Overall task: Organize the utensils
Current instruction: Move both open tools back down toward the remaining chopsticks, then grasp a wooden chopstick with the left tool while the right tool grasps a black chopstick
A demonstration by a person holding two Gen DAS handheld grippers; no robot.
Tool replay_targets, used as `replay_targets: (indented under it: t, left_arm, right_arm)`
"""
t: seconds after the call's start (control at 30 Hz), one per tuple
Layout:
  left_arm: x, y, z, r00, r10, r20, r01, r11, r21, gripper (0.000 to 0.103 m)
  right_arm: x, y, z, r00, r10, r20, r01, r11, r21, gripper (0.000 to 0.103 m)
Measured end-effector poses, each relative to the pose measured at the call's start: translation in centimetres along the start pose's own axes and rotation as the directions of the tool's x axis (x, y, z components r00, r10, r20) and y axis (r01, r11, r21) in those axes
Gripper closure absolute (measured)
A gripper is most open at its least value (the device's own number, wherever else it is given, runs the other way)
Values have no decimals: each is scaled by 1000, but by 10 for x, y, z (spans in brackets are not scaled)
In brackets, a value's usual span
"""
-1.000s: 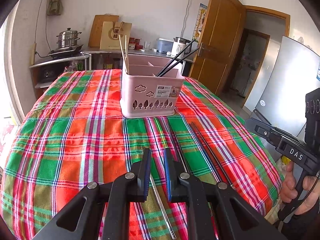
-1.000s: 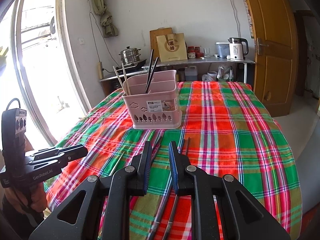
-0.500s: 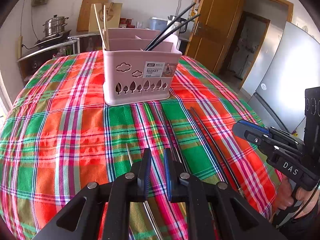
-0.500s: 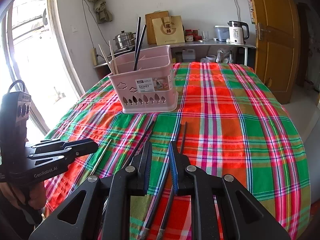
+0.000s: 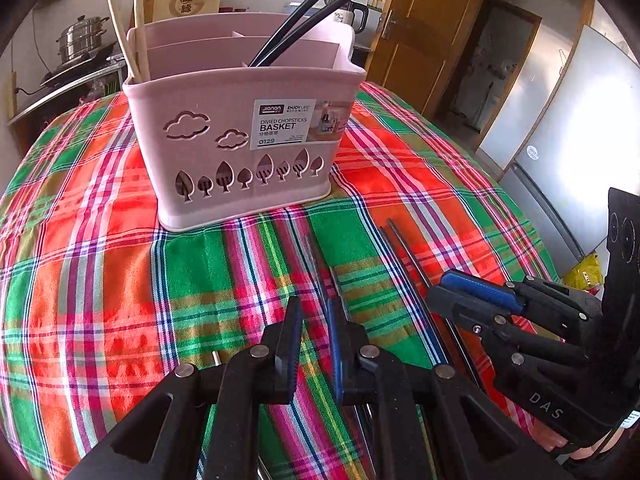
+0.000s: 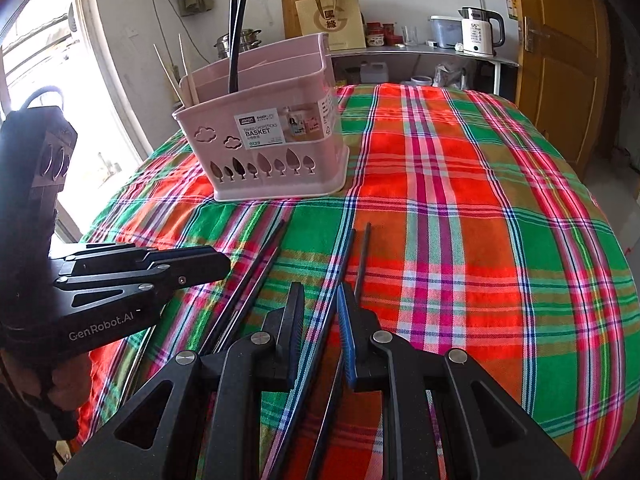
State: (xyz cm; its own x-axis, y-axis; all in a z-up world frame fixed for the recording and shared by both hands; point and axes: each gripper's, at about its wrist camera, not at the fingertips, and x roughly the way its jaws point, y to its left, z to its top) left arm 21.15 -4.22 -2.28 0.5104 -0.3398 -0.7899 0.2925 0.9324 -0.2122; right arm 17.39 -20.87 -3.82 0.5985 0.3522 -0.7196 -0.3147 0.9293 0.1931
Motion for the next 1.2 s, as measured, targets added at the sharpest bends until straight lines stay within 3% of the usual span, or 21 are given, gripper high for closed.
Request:
replay_targets:
  t: [1.0, 1.2]
  left_arm:
    - [31, -16, 7, 997, 55, -45, -52, 997, 63, 88]
    - [29, -9, 5, 997, 68, -45, -66, 997, 39, 88]
  right_arm:
    - [16, -1, 1, 999, 11, -40, -11, 1000, 10, 85]
    - [19, -3, 2, 999, 11, -53, -10, 1000, 24, 85]
